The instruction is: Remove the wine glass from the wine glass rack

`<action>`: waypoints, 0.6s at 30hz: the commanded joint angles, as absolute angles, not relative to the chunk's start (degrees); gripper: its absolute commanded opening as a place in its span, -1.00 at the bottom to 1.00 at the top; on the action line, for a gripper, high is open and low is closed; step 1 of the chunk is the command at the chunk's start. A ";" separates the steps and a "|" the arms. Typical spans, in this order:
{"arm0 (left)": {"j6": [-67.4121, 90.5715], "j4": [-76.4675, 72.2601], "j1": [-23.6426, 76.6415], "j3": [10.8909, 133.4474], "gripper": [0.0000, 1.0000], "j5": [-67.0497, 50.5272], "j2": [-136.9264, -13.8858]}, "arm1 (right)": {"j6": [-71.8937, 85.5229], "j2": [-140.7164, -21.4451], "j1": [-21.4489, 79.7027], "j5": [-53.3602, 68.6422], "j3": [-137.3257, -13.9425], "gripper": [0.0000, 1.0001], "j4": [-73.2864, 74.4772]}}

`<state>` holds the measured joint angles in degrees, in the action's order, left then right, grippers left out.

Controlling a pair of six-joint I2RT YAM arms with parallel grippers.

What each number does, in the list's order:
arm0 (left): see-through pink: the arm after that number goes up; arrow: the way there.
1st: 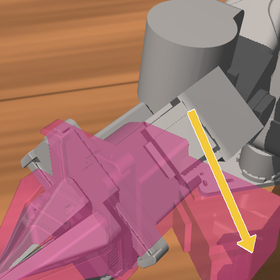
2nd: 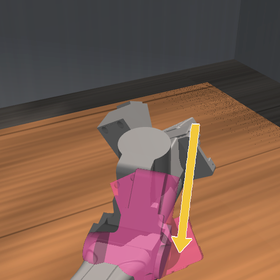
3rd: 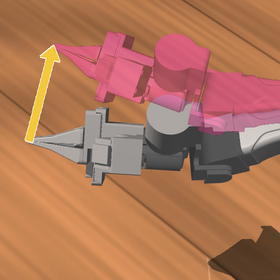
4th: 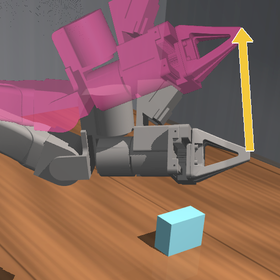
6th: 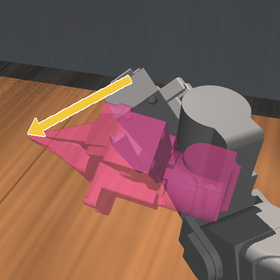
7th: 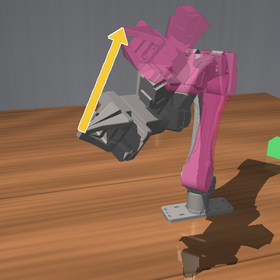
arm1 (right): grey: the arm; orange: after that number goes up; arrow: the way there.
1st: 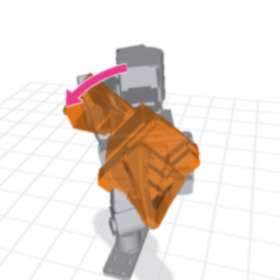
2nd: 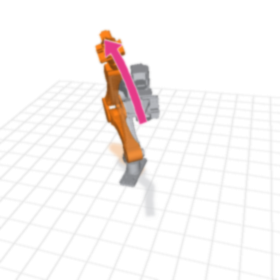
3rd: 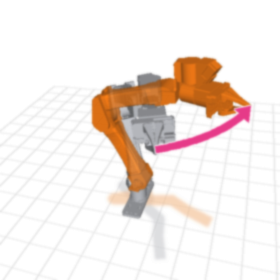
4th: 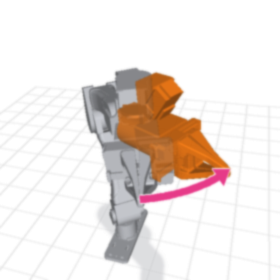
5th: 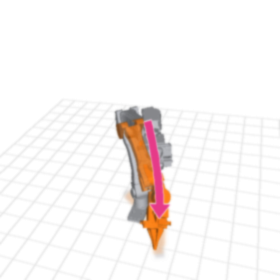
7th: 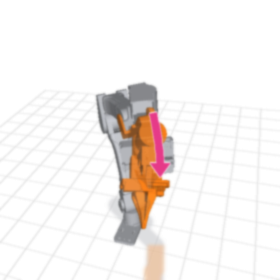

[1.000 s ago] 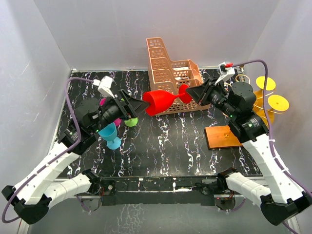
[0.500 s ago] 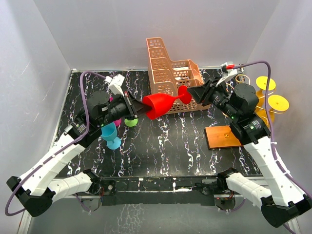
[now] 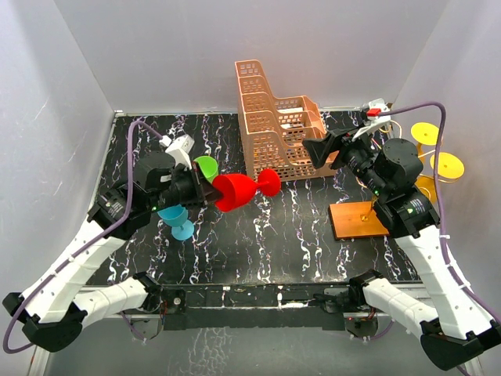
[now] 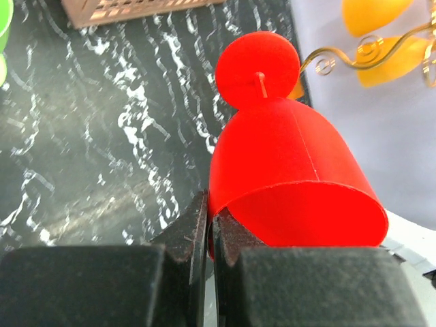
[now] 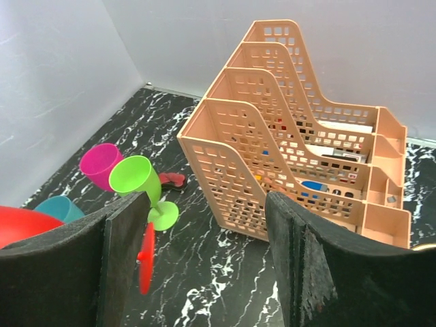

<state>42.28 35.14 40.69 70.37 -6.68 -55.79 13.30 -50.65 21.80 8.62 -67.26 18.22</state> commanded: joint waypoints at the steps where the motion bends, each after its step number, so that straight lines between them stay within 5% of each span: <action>1: 38.99 52.25 40.69 75.34 -1.00 -4.00 -56.65 | 8.55 -50.10 21.84 6.80 -69.96 0.54 15.96; 9: 38.56 66.80 40.68 76.62 -1.00 3.04 -62.12 | 7.30 -50.45 21.82 5.63 -69.21 0.60 13.28; 18: 35.34 63.20 40.52 74.94 -1.00 10.33 -70.10 | 7.12 -49.48 21.80 8.52 -68.56 0.60 13.10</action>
<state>38.04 63.31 40.69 74.54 6.04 -66.89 8.16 -50.68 21.80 8.19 -67.29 16.23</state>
